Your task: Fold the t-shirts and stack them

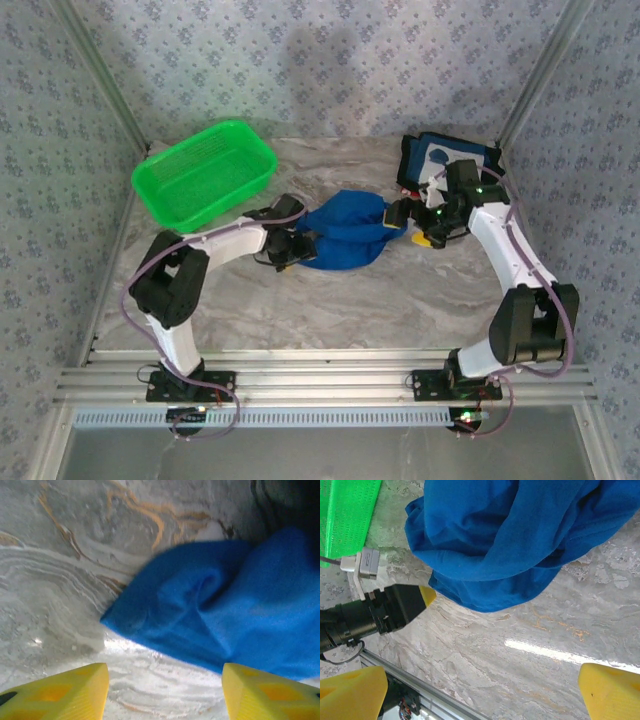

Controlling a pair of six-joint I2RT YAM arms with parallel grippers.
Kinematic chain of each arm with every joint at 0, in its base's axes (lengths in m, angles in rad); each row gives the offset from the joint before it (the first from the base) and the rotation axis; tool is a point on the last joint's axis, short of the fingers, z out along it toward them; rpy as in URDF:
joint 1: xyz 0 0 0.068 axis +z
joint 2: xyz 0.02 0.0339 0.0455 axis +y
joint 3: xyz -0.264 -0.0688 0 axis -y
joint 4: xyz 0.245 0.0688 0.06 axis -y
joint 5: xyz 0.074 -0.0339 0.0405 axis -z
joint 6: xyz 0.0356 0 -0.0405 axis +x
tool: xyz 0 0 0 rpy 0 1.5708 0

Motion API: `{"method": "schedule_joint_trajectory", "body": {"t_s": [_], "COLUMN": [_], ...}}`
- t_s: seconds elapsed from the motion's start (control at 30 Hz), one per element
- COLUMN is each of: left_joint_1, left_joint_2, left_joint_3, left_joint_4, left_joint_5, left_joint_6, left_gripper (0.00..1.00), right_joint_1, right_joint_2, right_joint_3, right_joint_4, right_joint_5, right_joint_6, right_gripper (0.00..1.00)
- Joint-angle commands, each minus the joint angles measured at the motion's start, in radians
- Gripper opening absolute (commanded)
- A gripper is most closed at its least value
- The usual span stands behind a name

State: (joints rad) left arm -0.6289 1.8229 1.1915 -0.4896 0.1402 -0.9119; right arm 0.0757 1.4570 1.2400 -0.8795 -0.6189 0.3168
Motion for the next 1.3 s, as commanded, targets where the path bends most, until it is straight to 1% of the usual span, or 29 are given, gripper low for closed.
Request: {"method": "schedule_joint_trajectory", "body": {"t_s": [0.0, 0.13, 0.3, 0.37, 0.4, 0.47, 0.53, 0.63, 0.7, 0.87, 1.03, 1.13, 1.27], "left_joint_1": [-0.005, -0.009, -0.018, -0.017, -0.017, -0.015, -0.003, 0.034, 0.075, 0.192, 0.275, 0.292, 0.294], "left_joint_2": [0.041, 0.107, 0.185, 0.184, 0.182, 0.179, 0.17, 0.113, 0.074, 0.066, 0.143, 0.202, 0.291], "left_joint_3": [0.044, 0.093, 0.138, 0.135, 0.138, 0.153, 0.173, 0.173, 0.165, 0.193, 0.309, 0.393, 0.513], "left_joint_4": [-0.042, -0.015, -0.006, -0.007, -0.007, -0.01, -0.022, -0.022, -0.018, -0.039, -0.062, -0.064, -0.066], "left_joint_5": [-0.074, -0.059, -0.028, -0.032, -0.035, -0.036, -0.039, -0.062, -0.075, -0.057, -0.025, -0.016, 0.013], "left_joint_6": [-0.031, -0.031, -0.038, -0.034, -0.029, -0.013, 0.008, 0.039, 0.058, 0.123, 0.186, 0.206, 0.204], "left_gripper": [0.6, 0.59, 0.48, 0.39, 0.33, 0.19, 0.01, 0.0, 0.0, 0.0, 0.0, 0.0, 0.0], "right_joint_1": [0.006, -0.003, -0.013, -0.016, -0.016, -0.02, -0.024, -0.029, -0.032, -0.036, -0.035, -0.031, -0.023], "right_joint_2": [-0.036, -0.04, -0.038, -0.038, -0.038, -0.038, -0.039, -0.04, -0.04, -0.04, -0.035, -0.034, -0.037], "right_joint_3": [-0.027, -0.036, -0.036, -0.034, -0.035, -0.039, -0.039, -0.055, -0.08, -0.094, -0.095, -0.099, -0.106], "right_joint_4": [0.006, 0.011, 0.023, 0.024, 0.026, 0.033, 0.047, 0.076, 0.092, 0.124, 0.149, 0.158, 0.161], "right_joint_5": [-0.028, -0.036, -0.044, -0.043, -0.042, -0.039, -0.044, -0.061, -0.065, -0.068, -0.067, -0.067, -0.06], "right_joint_6": [0.001, 0.0, 0.007, 0.006, 0.007, 0.009, 0.013, 0.021, 0.03, 0.048, 0.064, 0.069, 0.073], "right_gripper": [1.0, 1.0, 1.0, 1.0, 1.0, 1.0, 1.0, 1.0, 1.0, 1.0, 1.0, 1.0, 1.0]}}
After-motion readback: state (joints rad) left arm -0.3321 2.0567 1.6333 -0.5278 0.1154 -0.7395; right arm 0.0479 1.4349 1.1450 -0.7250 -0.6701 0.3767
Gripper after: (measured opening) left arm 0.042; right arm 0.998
